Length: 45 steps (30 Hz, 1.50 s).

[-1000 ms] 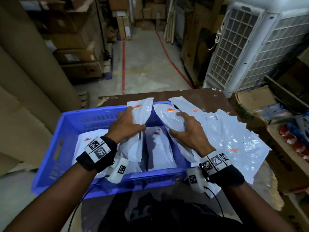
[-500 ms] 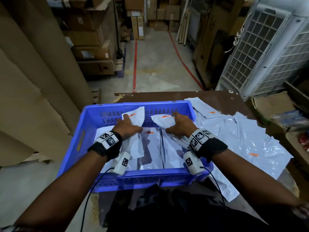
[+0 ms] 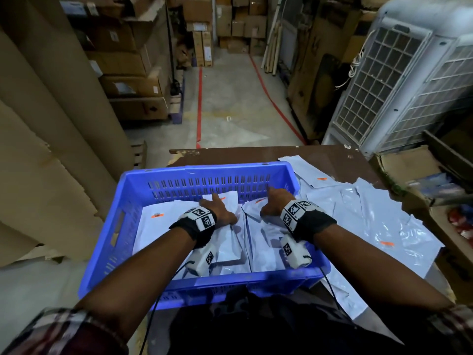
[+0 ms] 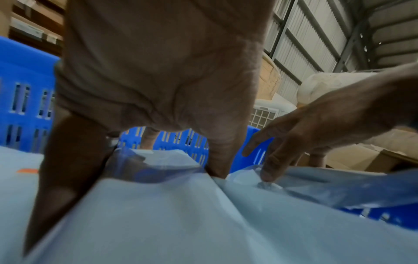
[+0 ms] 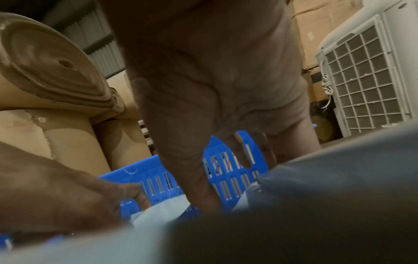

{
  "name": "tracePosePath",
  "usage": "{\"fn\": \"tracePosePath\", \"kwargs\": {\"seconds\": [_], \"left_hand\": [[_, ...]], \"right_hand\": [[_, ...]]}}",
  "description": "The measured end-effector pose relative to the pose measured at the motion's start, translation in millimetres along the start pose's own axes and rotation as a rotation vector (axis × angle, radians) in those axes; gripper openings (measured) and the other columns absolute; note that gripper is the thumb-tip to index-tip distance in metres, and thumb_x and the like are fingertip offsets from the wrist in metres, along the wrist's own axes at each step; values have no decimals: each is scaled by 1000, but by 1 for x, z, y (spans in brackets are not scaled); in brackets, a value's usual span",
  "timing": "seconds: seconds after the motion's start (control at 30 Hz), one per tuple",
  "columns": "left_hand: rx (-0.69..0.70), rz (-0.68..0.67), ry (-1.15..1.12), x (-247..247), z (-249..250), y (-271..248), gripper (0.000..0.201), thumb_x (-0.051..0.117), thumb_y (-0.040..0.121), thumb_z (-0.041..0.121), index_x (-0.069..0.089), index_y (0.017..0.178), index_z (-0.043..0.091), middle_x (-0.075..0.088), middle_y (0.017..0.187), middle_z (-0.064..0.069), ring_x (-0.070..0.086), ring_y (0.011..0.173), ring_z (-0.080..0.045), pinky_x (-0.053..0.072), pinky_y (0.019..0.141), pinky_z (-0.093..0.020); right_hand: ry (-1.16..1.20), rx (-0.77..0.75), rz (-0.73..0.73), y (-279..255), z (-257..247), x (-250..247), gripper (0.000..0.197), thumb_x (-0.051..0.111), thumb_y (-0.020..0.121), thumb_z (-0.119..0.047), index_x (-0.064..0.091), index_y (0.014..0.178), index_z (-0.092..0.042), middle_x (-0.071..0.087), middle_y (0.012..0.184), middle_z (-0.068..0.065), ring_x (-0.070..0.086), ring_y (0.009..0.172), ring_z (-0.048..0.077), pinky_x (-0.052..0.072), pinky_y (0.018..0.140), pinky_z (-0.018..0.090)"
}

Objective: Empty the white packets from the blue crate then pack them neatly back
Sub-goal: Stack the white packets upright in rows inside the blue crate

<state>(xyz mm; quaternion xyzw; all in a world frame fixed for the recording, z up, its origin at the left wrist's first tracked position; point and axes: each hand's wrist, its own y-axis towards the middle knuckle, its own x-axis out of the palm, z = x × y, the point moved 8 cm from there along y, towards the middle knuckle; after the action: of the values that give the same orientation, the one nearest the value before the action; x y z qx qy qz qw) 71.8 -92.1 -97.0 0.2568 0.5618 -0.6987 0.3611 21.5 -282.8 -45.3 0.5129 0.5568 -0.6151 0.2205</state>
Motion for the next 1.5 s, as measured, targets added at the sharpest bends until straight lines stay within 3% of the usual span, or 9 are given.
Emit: {"fn": "tracePosePath", "kwargs": {"seconds": [0.23,0.4,0.63,0.8,0.93,1.07,1.2,1.33,1.5], "left_hand": [[-18,-31,16,16,-4,5,132,75,66,59,-13,155,17,25,152,-28,38,134,-43,44,103,-48],[3,-71,95,19,-5,7,123,71,66,66,5,155,13,30,151,-23,37,136,-39,43,105,-43],[153,43,368,9,19,-5,124,80,54,69,22,150,18,5,157,-18,30,139,-46,39,107,-50],[248,-53,464,20,29,-6,114,85,67,44,15,153,19,-2,161,-13,10,148,-39,34,109,-56],[315,-117,543,38,23,-2,123,83,72,44,-2,157,17,-10,163,-13,1,150,-36,24,116,-51],[323,-201,604,56,8,12,152,88,55,60,-23,152,21,-27,160,-11,-15,149,-34,12,119,-55],[334,-187,578,65,1,12,152,85,56,64,-26,151,23,-30,159,-11,-17,149,-33,14,119,-56],[324,-179,567,70,7,5,147,83,63,59,-27,151,18,-30,157,-16,-17,148,-39,12,120,-54],[346,-147,601,68,17,-6,139,73,68,71,-25,152,18,-28,158,-19,-16,147,-43,6,120,-57]], "right_hand": [[-104,-45,-202,1,3,12,58,81,79,-27,59,131,-17,60,133,3,58,121,22,43,81,24],[-100,-75,-193,6,-5,5,28,83,73,-19,62,91,-13,64,95,1,62,79,17,46,64,22],[-102,-146,-243,7,-18,2,62,85,74,-17,58,129,-12,59,132,5,60,117,25,48,85,30],[-120,-167,-319,8,-25,25,93,93,61,-18,43,139,-18,60,119,3,58,80,18,52,76,33],[-386,-207,-289,11,-24,57,130,96,50,-37,19,153,-22,23,156,19,33,142,37,41,105,55],[-391,-182,-325,12,-16,76,128,96,54,-36,18,154,-17,7,159,26,27,144,44,38,106,57],[-408,-185,-350,9,-14,77,137,97,49,-42,14,155,-15,5,158,29,20,147,42,37,108,56],[-463,-262,-271,5,-7,82,121,83,78,-33,-5,155,-1,0,161,26,17,148,42,32,111,54],[-401,-248,-247,7,-8,83,112,76,82,-25,-7,155,-5,0,157,30,30,141,47,38,105,58]]}}
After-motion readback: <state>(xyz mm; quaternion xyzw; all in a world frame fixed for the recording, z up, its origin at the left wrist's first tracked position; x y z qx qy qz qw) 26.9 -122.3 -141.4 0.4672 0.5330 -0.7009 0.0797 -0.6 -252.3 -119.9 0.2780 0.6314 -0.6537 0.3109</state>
